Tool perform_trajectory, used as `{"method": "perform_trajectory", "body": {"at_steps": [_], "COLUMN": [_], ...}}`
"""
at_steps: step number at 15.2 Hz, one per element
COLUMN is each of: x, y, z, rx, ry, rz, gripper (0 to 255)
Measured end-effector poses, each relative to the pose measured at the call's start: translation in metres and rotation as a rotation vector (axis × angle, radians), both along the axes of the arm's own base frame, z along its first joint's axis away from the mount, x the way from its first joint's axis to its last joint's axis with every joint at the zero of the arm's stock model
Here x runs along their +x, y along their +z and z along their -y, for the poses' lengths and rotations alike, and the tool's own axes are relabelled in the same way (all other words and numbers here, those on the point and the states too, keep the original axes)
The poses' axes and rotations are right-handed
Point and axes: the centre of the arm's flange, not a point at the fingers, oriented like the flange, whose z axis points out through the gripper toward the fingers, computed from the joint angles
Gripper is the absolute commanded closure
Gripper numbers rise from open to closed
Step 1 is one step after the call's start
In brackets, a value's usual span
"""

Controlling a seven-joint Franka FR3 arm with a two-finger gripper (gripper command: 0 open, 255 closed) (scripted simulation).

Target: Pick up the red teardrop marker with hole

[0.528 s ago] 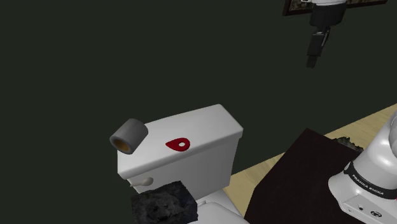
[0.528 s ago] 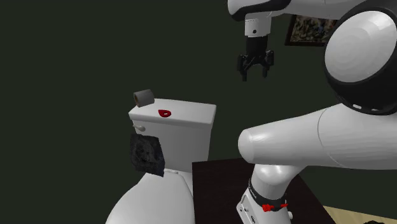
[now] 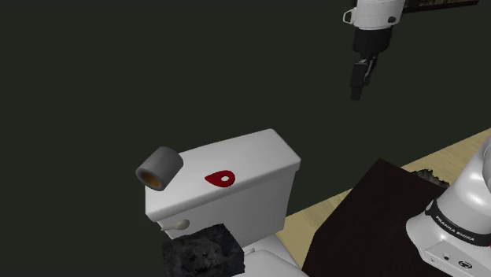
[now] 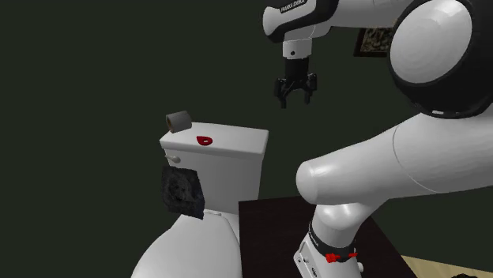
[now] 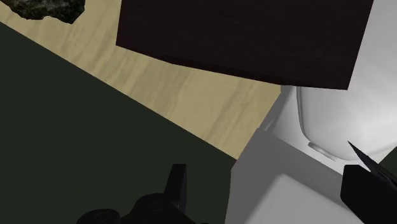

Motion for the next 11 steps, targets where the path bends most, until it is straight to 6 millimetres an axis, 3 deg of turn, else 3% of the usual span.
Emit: {"method": "perform_trajectory", "body": {"at_steps": [11], "x": [0.066], "y": [-0.064], "z": [-0.107], "rx": [0.025], "ry": [0.046], "rz": [0.02], "gripper": [0]}}
